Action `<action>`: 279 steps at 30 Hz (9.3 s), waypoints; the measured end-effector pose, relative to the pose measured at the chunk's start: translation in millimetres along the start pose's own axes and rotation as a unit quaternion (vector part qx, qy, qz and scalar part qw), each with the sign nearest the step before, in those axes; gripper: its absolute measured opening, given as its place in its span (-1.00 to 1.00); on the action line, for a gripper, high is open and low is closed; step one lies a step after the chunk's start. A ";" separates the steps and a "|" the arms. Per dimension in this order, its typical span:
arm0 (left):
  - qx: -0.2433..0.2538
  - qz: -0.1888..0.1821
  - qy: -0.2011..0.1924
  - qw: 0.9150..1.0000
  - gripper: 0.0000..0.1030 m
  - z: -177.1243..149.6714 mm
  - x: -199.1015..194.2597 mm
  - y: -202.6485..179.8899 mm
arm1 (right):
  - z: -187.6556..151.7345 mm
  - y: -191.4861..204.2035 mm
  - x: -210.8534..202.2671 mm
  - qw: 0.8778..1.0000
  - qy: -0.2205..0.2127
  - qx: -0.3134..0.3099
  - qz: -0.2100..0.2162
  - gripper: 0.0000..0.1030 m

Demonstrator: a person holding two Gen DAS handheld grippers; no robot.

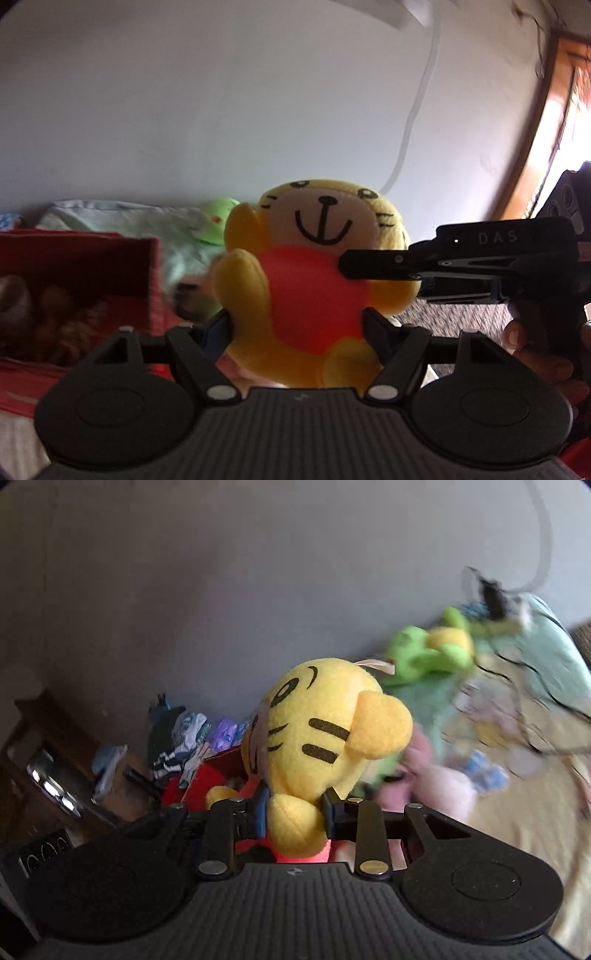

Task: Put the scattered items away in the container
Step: 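Carry the tiger plush with the right gripper over the red box, then lower the tiger plush into the red box and open the right gripper, then move the right gripper to the green-hat doll on the bed, then grasp the green-hat doll with the right gripper and lift it, then carry the doll into the red box and open the right gripper, then withdraw the right gripper up out of the red box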

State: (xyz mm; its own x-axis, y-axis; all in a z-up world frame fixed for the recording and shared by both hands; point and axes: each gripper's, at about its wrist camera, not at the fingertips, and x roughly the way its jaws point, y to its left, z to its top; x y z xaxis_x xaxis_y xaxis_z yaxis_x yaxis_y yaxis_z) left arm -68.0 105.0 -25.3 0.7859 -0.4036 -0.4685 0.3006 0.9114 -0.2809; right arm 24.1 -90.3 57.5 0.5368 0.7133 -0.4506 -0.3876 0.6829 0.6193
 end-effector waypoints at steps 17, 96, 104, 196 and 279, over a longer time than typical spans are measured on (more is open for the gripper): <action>-0.135 -0.071 0.105 0.983 0.43 14.1 24.2 192.9 | 12.5 126.0 185.4 0.955 0.157 -0.166 -0.191 -0.42; 0.016 0.228 0.149 0.962 0.96 95.0 -35.8 173.8 | -48.7 113.2 141.3 0.964 0.070 -0.063 -0.248 -0.27; -0.001 0.259 0.149 0.954 0.98 94.1 -37.5 172.5 | -49.9 108.7 137.0 0.967 0.077 -0.073 -0.231 -0.27; 0.072 0.027 0.110 0.991 0.61 78.5 101.6 10.2 | 16.1 -103.4 92.2 0.994 0.088 0.063 0.024 -0.01; 0.011 0.032 0.169 0.985 0.80 108.3 -34.9 256.0 | -34.8 148.8 239.8 0.975 0.105 -0.026 -0.192 0.02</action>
State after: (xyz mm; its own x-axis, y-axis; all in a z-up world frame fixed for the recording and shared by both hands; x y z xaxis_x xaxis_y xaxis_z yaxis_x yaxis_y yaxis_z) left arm 40.1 361.0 9.8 0.5797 -0.3462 -0.7376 0.2715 0.9356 -0.2258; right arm 69.1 187.8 19.2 0.4874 0.4158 -0.7678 -0.2275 0.9095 0.3481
